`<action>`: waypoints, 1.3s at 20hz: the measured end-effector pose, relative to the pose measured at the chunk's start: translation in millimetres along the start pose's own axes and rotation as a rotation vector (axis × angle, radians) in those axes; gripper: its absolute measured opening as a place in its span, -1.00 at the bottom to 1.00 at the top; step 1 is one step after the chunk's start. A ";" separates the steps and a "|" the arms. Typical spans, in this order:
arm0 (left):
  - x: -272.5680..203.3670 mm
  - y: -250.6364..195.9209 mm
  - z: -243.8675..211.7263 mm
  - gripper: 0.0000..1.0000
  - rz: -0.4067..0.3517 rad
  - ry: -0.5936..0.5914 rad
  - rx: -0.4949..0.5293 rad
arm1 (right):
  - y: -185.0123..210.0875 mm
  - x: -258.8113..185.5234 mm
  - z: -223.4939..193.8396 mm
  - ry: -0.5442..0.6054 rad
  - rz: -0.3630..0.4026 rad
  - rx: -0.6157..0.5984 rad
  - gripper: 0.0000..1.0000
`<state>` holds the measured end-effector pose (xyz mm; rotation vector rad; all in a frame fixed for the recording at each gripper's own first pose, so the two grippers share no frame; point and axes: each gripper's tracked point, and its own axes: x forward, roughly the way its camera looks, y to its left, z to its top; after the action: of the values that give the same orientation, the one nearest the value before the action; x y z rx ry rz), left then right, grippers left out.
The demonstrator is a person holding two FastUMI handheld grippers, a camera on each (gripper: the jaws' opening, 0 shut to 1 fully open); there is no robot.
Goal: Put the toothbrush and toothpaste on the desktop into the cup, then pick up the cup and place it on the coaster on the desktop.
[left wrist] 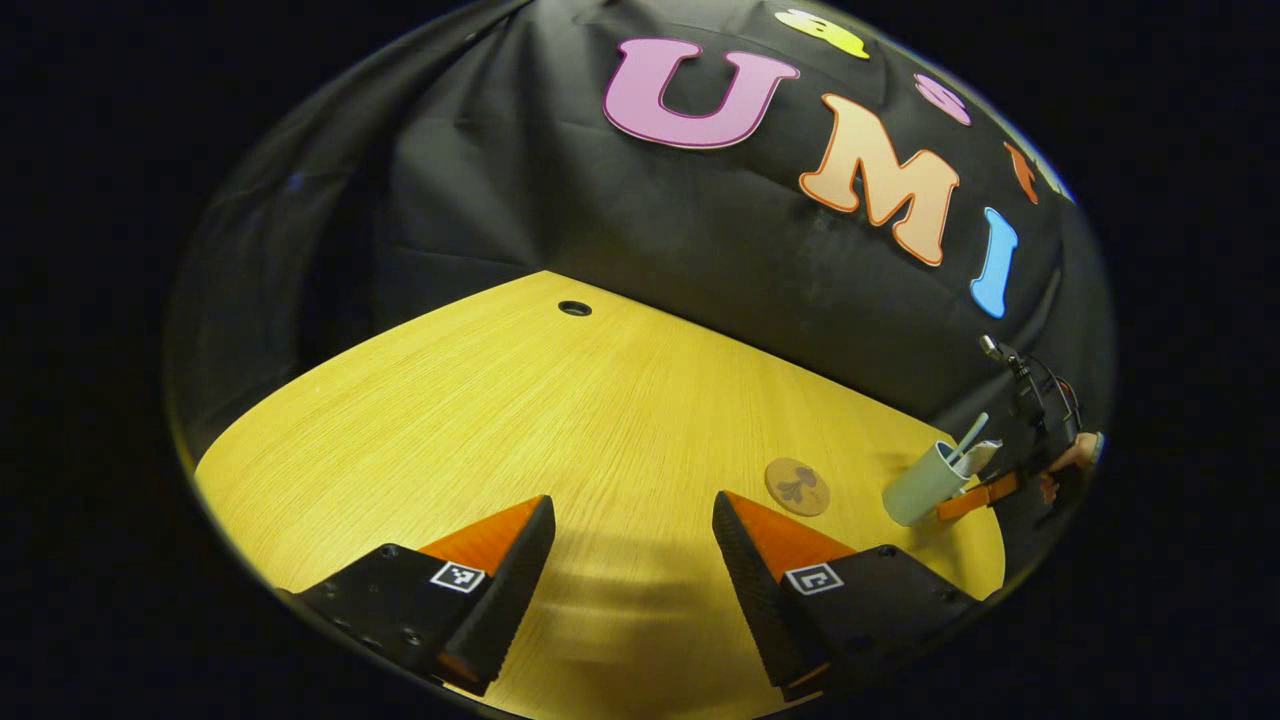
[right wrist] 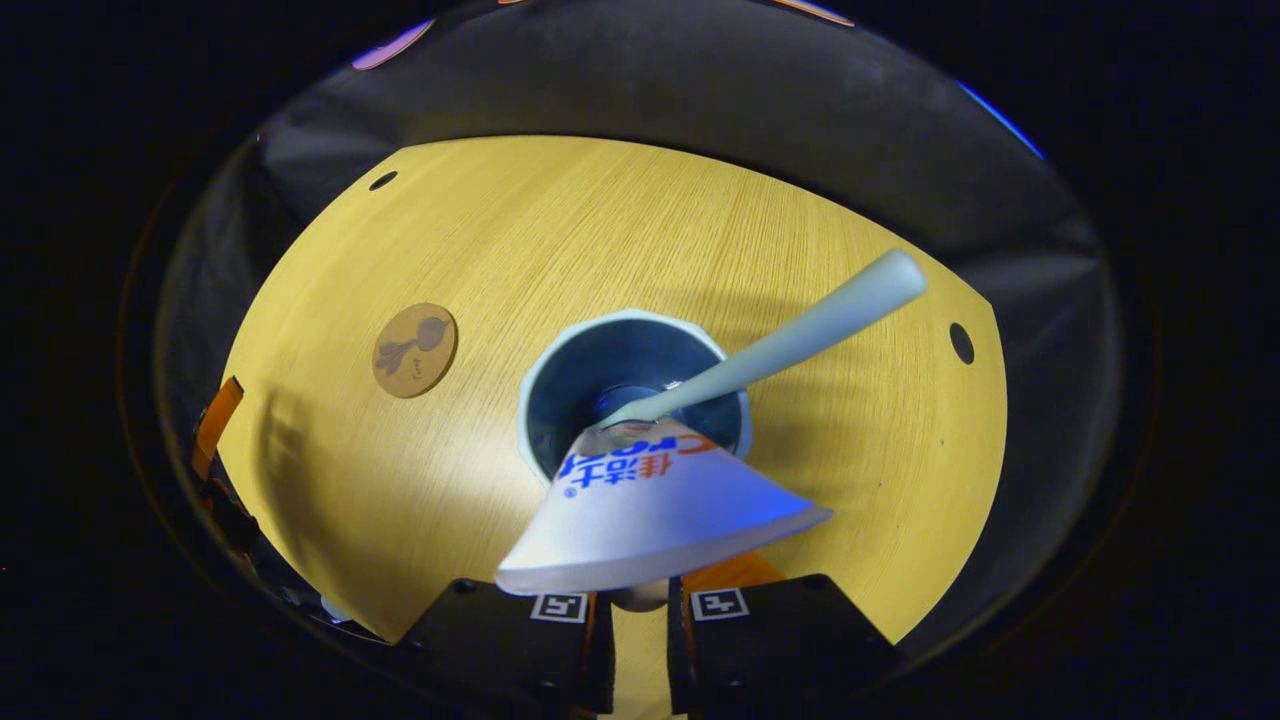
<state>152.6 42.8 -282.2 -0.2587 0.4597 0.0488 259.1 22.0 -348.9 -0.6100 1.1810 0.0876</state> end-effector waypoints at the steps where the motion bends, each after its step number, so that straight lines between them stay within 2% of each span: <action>1: -1.3 -0.4 -1.5 0.85 -0.006 0.006 -0.004 | 4.1 -0.5 0.0 0.005 0.006 -0.005 -0.54; 11: -13.4 15.9 -43.2 0.86 -0.017 0.120 -0.045 | 62.0 -13.7 21.7 -0.014 0.026 -0.112 -0.53; 21: -15.7 22.2 -44.2 0.87 -0.010 0.129 -0.069 | 138.4 -12.6 64.7 -0.042 0.087 -0.210 -0.54; 26: -24.1 34.5 -38.5 0.87 0.009 0.124 -0.083 | 165.5 -5.6 69.8 -0.032 0.087 -0.263 -0.55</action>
<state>110.8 66.5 -312.8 -0.3429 0.5824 0.0608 253.6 195.9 -393.4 -0.7848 1.1738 0.3297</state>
